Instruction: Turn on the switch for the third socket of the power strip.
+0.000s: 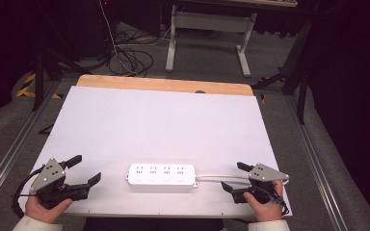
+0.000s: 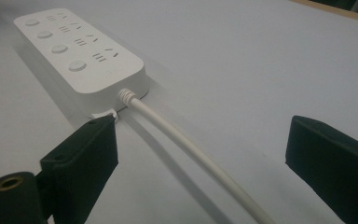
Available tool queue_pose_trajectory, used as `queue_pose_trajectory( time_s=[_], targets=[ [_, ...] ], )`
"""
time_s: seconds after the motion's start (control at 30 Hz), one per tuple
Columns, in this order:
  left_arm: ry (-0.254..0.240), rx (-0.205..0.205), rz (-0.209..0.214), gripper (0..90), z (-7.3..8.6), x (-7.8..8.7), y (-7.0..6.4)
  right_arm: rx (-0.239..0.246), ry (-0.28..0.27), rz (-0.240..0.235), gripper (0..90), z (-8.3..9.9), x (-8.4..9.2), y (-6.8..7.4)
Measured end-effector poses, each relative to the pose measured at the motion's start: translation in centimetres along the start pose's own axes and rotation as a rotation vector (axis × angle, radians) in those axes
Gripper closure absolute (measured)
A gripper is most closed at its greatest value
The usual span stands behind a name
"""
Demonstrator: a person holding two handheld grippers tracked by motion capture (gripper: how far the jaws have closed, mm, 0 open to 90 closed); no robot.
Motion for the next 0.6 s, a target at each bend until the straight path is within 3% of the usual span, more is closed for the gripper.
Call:
queue_pose_trajectory(
  time_s=[0.6],
  targets=[
    [-0.007, 0.002, -0.017, 13.0, -0.23, 0.34, 0.1, 0.007, 0.003, -0.002, 10.0, -0.06, 0.11, 0.04]
  ],
)
Point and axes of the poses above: each handheld gripper's, and its own axes: x roughly backward along the jaws, z roughly out of its underside, y roughly to its left, the point moved 5 cm from there along -x, roughly forward along the jaws, and after that the axes turned 3 degrees about -z, right-handed, at the moved point
